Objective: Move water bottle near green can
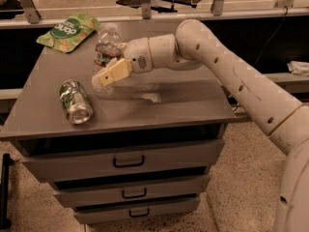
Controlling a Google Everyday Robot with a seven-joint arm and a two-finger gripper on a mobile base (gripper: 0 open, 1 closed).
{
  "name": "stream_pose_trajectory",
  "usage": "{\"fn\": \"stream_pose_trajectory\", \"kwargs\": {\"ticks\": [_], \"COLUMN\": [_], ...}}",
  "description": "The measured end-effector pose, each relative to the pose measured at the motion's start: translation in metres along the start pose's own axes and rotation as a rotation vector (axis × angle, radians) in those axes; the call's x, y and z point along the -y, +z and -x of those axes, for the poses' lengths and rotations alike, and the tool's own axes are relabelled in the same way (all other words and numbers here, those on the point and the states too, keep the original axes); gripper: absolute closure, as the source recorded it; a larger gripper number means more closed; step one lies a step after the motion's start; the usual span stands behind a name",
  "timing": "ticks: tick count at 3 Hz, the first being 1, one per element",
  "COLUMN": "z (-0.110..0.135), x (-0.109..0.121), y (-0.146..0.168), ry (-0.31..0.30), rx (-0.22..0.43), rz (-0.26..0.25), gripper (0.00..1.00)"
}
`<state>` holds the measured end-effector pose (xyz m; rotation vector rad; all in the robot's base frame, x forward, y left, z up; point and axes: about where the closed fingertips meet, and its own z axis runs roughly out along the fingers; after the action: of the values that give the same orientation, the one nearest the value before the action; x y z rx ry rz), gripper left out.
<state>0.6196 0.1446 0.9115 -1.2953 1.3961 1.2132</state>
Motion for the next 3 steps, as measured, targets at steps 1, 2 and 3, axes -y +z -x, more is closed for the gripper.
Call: {"fn": "stream_pose_trajectory", "kwargs": {"ticks": [1,2,3], "z": [0.003,0.009,0.018], "x": [0.006,0.008,0.004], "y": [-0.008,-0.009,0.000], "ry": [-0.014,-0.026,-0.039], "rx": [-0.001,0.008,0.034], "rz": [-0.017,-0.014,0.023], "gripper": [0.00,0.00,0.00]}}
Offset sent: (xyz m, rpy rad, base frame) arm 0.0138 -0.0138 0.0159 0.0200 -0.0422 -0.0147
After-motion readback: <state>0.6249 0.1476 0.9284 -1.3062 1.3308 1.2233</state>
